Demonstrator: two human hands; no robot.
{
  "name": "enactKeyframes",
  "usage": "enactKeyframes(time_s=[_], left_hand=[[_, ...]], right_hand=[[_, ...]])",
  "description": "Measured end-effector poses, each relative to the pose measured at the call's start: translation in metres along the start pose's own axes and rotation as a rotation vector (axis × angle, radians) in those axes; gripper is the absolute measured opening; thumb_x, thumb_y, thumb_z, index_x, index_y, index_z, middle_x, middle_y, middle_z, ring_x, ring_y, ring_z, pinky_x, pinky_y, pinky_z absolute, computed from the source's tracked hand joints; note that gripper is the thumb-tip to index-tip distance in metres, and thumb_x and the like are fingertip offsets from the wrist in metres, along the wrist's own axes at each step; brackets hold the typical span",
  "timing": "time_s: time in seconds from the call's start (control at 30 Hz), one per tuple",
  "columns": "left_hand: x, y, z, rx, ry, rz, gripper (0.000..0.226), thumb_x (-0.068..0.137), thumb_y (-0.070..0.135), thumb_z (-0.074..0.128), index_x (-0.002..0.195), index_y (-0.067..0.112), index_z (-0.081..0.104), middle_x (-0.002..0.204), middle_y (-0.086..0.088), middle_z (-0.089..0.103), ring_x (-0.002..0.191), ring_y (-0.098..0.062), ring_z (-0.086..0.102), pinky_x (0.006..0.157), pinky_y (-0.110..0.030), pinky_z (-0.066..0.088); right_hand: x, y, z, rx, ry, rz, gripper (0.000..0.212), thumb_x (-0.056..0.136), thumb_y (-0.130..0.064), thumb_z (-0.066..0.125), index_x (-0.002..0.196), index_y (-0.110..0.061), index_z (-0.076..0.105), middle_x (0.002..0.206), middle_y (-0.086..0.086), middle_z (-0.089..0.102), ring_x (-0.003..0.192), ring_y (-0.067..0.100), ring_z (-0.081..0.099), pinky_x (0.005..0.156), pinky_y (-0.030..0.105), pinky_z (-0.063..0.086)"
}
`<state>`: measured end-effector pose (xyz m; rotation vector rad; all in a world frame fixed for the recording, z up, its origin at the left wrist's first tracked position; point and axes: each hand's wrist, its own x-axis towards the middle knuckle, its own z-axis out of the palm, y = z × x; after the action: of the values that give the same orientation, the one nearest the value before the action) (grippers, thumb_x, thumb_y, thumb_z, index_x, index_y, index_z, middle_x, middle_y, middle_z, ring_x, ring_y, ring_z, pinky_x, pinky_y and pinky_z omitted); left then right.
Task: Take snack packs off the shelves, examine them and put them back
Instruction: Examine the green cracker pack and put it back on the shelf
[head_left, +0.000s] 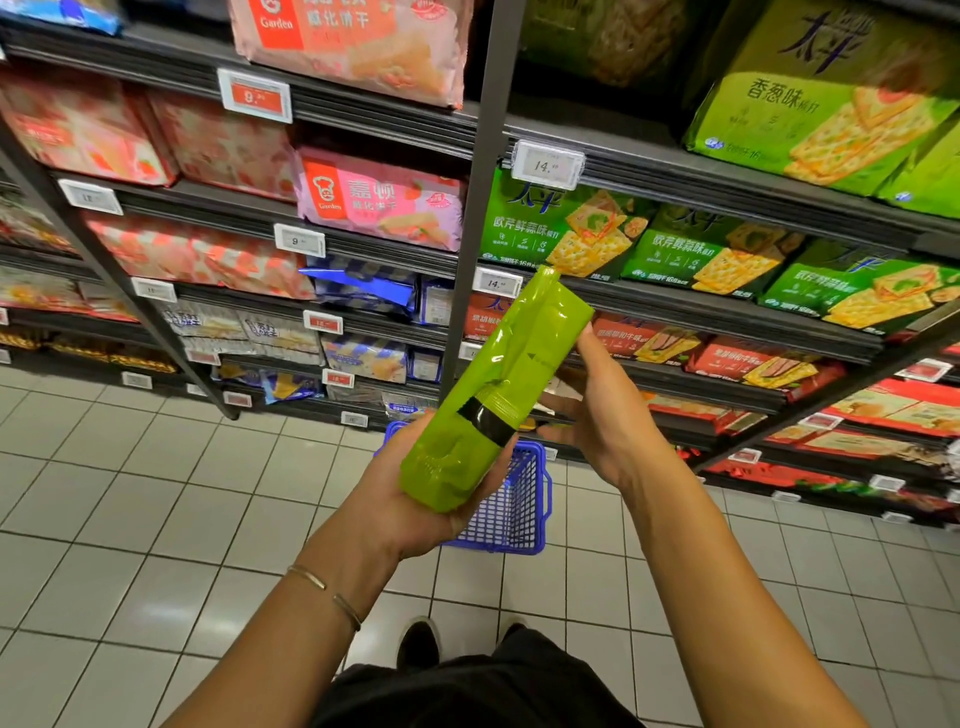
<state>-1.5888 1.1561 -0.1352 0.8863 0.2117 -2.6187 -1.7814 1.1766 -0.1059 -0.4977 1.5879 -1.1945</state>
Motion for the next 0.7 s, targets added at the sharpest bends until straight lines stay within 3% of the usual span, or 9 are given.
enactKeyframes(time_s=[0.1,0.17,0.27,0.37,0.57,0.7], left_hand=[[0.007,-0.001,-0.001,0.196,0.047,0.091,0.033,0.096,0.03,0.069,0.124,0.014,0.078,0.127,-0.01,0.074,0.106,-0.03,0.074,0.092,-0.042,0.062],[0.012,0.001,-0.002,0.209,0.083,0.152,0.04,0.104,0.039,0.059,0.136,0.017,0.07,0.134,-0.013,0.071,0.123,-0.033,0.068,0.106,-0.05,0.053],[0.016,0.002,-0.006,0.283,0.167,0.343,0.04,0.104,0.041,0.058,0.137,0.019,0.067,0.127,-0.013,0.074,0.117,-0.035,0.072,0.09,-0.052,0.062],[0.014,0.002,-0.006,0.402,0.285,0.555,0.035,0.103,0.037,0.063,0.129,0.016,0.068,0.113,-0.011,0.08,0.1,-0.028,0.078,0.071,-0.046,0.066],[0.013,0.002,-0.004,0.574,0.405,0.755,0.042,0.097,0.039,0.071,0.13,0.015,0.061,0.112,-0.006,0.08,0.093,-0.025,0.08,0.067,-0.042,0.065],[0.016,-0.003,0.001,0.643,0.45,0.883,0.05,0.095,0.035,0.075,0.133,0.011,0.053,0.125,-0.009,0.072,0.11,-0.029,0.074,0.092,-0.057,0.061]], right_hand=[[-0.001,0.006,-0.004,0.131,-0.059,0.057,0.048,0.106,-0.055,0.044,0.129,-0.021,0.068,0.128,0.009,0.072,0.109,0.033,0.074,0.095,0.061,0.057],[0.0,0.014,-0.009,0.26,-0.187,0.109,0.049,0.106,-0.05,0.046,0.133,-0.015,0.067,0.129,0.016,0.071,0.116,0.039,0.07,0.099,0.066,0.053],[-0.001,0.024,-0.02,0.485,-0.296,0.202,0.061,0.104,-0.056,0.041,0.142,-0.013,0.062,0.141,0.019,0.064,0.129,0.042,0.061,0.112,0.067,0.04],[-0.004,0.033,-0.028,0.617,-0.348,0.252,0.075,0.1,-0.071,0.034,0.136,-0.014,0.067,0.143,0.018,0.062,0.13,0.041,0.06,0.11,0.06,0.044],[-0.013,0.049,-0.026,0.739,-0.353,0.218,0.079,0.095,-0.076,0.041,0.14,-0.015,0.064,0.148,0.02,0.057,0.134,0.043,0.057,0.111,0.062,0.043],[-0.014,0.058,-0.018,0.767,-0.285,0.16,0.075,0.096,-0.072,0.047,0.143,-0.016,0.061,0.149,0.019,0.057,0.135,0.043,0.055,0.116,0.06,0.039]])
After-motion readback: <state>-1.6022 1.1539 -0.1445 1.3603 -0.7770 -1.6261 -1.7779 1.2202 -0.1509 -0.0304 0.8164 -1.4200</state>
